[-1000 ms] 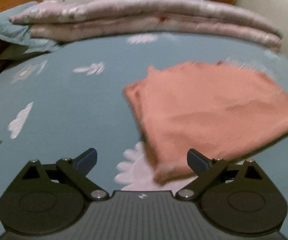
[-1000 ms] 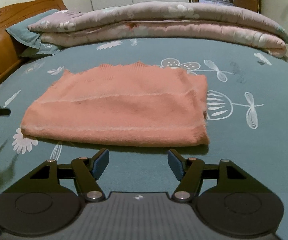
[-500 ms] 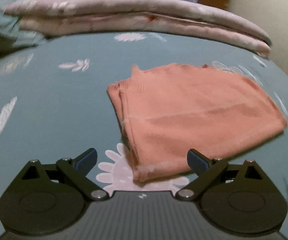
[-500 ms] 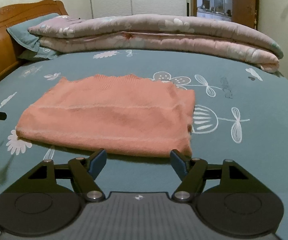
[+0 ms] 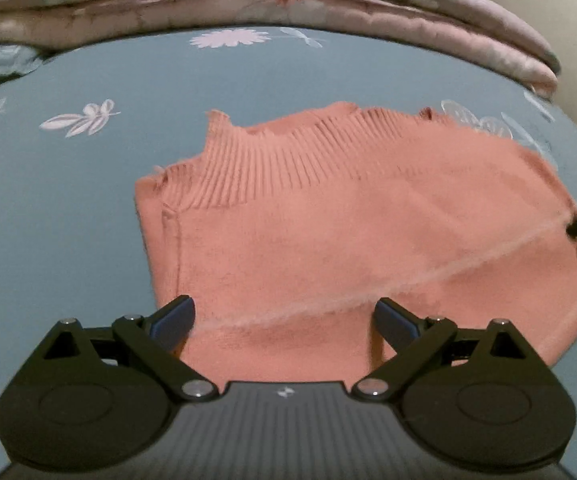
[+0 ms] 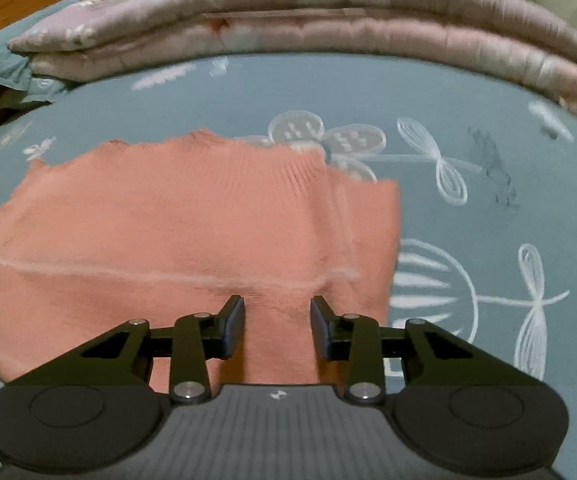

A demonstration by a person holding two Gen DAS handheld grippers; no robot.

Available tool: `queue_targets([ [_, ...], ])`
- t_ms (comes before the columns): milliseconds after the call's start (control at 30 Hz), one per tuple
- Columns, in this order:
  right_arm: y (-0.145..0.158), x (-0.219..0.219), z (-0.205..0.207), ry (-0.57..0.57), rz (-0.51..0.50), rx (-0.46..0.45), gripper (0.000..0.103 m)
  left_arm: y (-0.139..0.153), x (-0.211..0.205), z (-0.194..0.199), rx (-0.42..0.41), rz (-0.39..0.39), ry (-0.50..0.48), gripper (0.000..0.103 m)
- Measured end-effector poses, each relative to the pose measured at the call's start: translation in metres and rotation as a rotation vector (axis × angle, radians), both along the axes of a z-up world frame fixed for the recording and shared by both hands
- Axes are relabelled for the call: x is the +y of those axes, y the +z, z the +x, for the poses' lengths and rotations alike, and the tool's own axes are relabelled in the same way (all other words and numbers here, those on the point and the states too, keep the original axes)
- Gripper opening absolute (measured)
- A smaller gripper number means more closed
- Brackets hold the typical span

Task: Fold clothes
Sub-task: 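Move both open tools over the folded sweater toward its collar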

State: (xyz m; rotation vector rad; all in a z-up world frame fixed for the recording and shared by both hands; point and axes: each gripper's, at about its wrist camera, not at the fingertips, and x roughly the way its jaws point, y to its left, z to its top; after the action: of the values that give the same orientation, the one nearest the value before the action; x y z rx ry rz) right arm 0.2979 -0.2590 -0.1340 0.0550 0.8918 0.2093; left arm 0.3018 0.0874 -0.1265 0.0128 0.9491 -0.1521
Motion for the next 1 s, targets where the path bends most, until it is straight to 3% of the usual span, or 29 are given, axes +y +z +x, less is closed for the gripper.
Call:
queue_targets([
  [133,0.001,-0.02,-0.002,-0.033,0.089,-0.001,0.036,-0.004,0.002,-0.006,0.002,0.09,-0.021,0.102],
  [200,0.003,-0.021,-0.003,-0.031,0.093,0.003,0.038,-0.003,0.02,0.0,0.065,0.03,0.066,0.101],
  [267,0.011,-0.014,-0.003,-0.013,0.07,-0.001,0.047,0.01,0.038,-0.002,0.036,-0.084,0.114,0.098],
  [300,0.018,-0.01,-0.003,0.0,0.061,-0.02,0.055,0.024,0.039,-0.001,-0.016,-0.075,0.108,0.099],
  [367,0.032,-0.002,0.002,0.024,0.053,-0.072,0.058,0.048,0.032,0.008,-0.095,-0.058,0.068,0.099],
  [467,0.042,0.007,0.029,0.06,0.066,-0.092,0.06,0.065,0.019,0.043,-0.098,-0.145,0.0,0.1],
  [633,0.026,0.014,0.08,0.056,0.103,-0.028,0.061,0.046,-0.013,0.1,-0.005,-0.192,-0.089,0.1],
  [800,0.003,0.005,0.103,0.049,0.118,0.045,0.065,0.007,-0.008,0.125,0.109,-0.215,-0.023,0.1],
  [1000,-0.005,-0.014,0.103,0.037,0.132,0.02,0.056,-0.002,0.003,0.125,0.071,-0.147,-0.027,0.1],
])
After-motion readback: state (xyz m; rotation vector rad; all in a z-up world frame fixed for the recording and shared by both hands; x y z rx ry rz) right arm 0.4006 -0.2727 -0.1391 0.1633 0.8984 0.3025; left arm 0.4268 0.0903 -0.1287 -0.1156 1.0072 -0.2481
